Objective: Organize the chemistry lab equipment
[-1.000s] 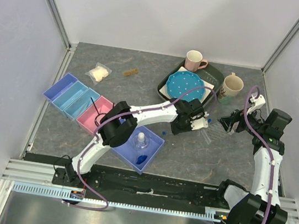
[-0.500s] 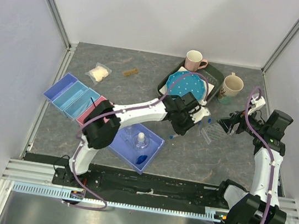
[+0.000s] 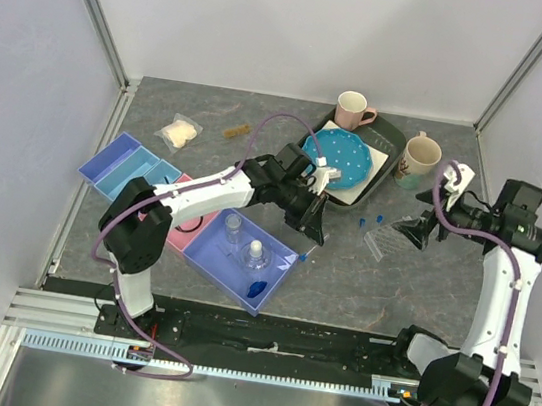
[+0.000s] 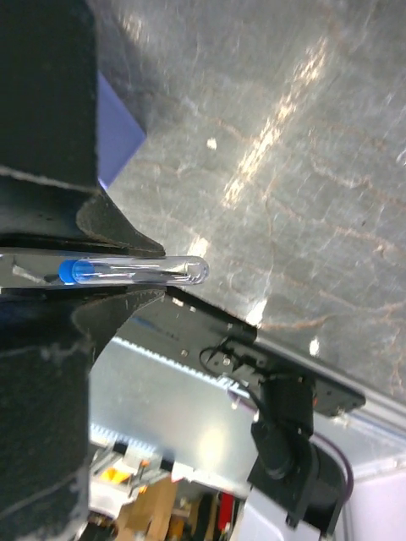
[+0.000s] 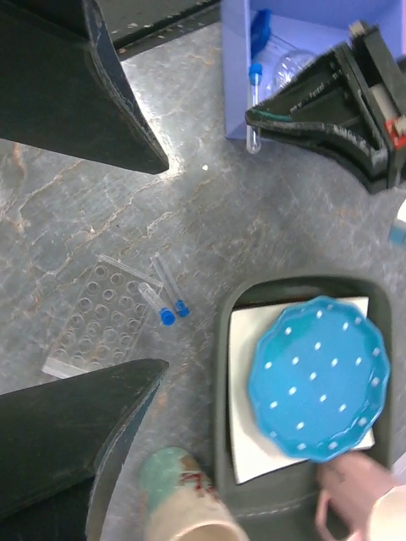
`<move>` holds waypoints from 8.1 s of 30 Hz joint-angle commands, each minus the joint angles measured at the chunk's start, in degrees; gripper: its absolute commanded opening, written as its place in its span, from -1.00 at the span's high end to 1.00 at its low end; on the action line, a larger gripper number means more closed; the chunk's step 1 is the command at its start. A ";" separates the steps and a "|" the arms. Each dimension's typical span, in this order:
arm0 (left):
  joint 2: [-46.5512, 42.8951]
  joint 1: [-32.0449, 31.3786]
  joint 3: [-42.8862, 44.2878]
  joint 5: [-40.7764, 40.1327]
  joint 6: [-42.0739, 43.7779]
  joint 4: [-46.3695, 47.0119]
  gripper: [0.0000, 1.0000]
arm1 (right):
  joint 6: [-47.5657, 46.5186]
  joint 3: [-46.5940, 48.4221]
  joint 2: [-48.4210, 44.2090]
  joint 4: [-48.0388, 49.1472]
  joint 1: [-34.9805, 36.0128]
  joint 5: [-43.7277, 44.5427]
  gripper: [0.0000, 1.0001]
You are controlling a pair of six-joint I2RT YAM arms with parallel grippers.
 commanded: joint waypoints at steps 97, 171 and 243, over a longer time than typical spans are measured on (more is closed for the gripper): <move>-28.87 -13.26 -27.63 -43.44 -6.35 57.07 -0.75 | 88.90 -8.91 3.67 58.04 35.10 16.01 0.67; -56.01 -1.57 -37.08 -31.15 6.93 14.69 -0.99 | 44.27 -20.33 -6.00 40.73 14.18 36.39 0.81; -35.31 -2.88 -30.88 -18.93 -12.58 23.92 -0.82 | 35.38 -22.10 -1.60 43.98 10.84 24.19 -0.05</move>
